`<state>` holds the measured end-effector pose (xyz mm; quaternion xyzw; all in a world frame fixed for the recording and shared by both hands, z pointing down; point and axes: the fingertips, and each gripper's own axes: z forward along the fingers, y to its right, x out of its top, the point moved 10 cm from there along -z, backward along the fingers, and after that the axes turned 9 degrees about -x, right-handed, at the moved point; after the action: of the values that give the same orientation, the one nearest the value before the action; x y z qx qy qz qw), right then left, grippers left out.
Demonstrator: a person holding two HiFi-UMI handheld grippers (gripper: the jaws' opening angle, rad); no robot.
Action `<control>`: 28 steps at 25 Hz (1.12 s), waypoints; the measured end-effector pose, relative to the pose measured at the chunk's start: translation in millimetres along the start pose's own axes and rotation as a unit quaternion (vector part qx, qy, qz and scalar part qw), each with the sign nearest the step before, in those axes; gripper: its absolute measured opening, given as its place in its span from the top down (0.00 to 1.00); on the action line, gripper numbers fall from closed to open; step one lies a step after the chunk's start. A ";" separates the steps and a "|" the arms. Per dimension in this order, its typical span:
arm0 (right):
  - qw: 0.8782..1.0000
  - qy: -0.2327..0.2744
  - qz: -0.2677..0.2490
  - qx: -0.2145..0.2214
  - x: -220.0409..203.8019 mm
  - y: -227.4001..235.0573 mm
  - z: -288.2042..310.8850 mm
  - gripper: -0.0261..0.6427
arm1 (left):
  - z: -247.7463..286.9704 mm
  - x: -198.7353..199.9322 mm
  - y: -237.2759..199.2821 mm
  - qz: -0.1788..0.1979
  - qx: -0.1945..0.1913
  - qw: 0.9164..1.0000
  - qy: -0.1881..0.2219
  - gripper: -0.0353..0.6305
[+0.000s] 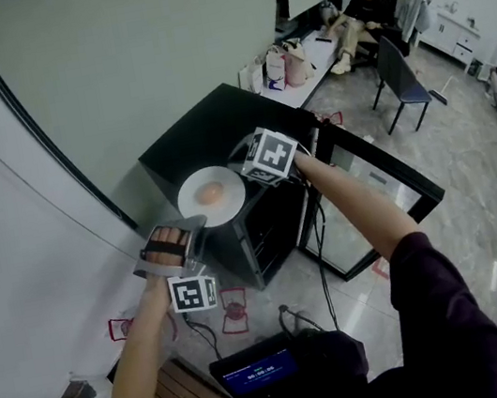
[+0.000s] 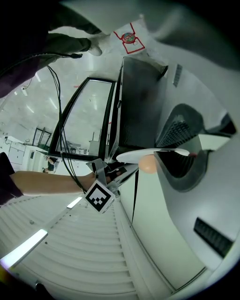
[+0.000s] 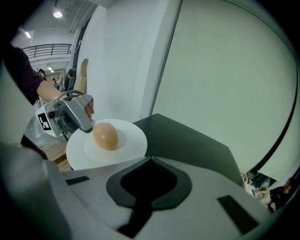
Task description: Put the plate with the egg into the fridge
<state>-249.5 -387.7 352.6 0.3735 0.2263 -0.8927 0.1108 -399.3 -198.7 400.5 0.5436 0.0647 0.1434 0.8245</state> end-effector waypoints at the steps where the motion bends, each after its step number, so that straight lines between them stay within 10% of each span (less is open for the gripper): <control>1: 1.000 0.005 0.006 -0.006 -1.7 -0.6 -3.2 0.95 | -0.2 -0.1 -0.4 0.001 0.000 1.000 0.001 0.91; 10: 0.980 0.136 0.113 -0.090 -24.2 -18.0 -83.4 0.95 | -19.9 20.5 -15.9 0.017 0.023 0.999 0.016 0.92; 18: 0.901 0.305 0.200 -0.234 -116.9 -77.0 -176.6 0.95 | -32.4 98.3 -37.5 0.025 0.060 0.997 0.042 0.92; 23: 0.869 0.345 0.263 -0.240 -186.5 -90.3 -221.0 0.95 | -21.4 161.0 -34.4 0.013 0.064 0.997 0.040 0.92; 28: 0.861 0.355 0.296 -0.213 -235.6 -84.3 -264.1 0.95 | -13.0 227.5 -25.4 -0.002 0.053 0.998 0.027 0.91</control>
<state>46.5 -178.7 385.3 0.6815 0.3136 -0.5555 0.3586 -182.2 -126.8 383.3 0.5822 0.0955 0.1528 0.7928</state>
